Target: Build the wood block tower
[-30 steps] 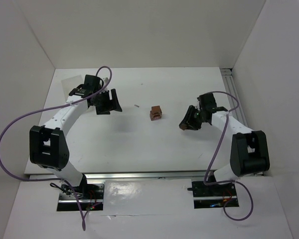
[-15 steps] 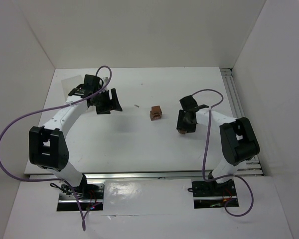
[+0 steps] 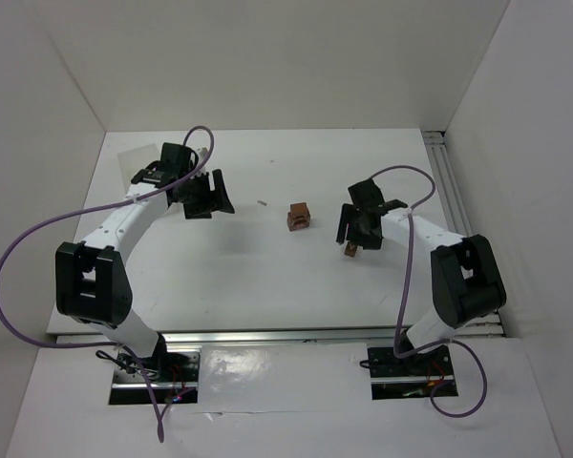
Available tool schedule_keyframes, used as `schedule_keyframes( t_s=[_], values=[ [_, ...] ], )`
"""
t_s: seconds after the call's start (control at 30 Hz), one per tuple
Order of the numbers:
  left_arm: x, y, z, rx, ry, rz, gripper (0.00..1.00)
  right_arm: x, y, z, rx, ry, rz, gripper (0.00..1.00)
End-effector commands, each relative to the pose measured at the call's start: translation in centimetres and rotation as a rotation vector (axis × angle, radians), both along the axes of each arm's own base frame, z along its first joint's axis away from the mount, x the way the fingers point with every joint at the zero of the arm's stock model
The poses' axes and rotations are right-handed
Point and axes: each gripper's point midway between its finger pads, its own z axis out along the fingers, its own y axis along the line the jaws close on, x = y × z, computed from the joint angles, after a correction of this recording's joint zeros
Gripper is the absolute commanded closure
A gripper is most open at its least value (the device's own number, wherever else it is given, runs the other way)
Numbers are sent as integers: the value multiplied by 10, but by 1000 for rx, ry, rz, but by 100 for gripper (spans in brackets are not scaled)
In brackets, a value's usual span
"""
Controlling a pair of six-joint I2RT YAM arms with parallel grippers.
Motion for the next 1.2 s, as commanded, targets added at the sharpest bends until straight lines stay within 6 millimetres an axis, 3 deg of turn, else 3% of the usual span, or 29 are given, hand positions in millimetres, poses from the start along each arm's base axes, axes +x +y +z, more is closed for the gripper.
schedule_keyframes(
  t_s=[0.0,0.13,0.17,0.5,0.63,0.77,1.03,1.17],
  values=[
    [3,-1,15,-21,-48,5,19,8,0,12,28,-43,-13,28],
    [3,-1,15,-21,-48,5,19,14,2,16,53,-58,-13,36],
    [3,-1,15,-21,-48,5,19,12,1,8,45,-33,-13,36],
    [3,-1,15,-21,-48,5,19,13,1,0,39,-15,-14,47],
    [2,-5,15,-21,-48,-4,19,15,2,-3,39,-15,-14,58],
    [2,-5,15,-21,-48,-4,19,17,0,-2,25,-28,0,60],
    [3,-3,15,-13,-49,2,19,29,-1,31,48,-272,26,61],
    [1,-3,12,-16,-36,9,19,35,5,36,76,-405,31,61]
  ],
)
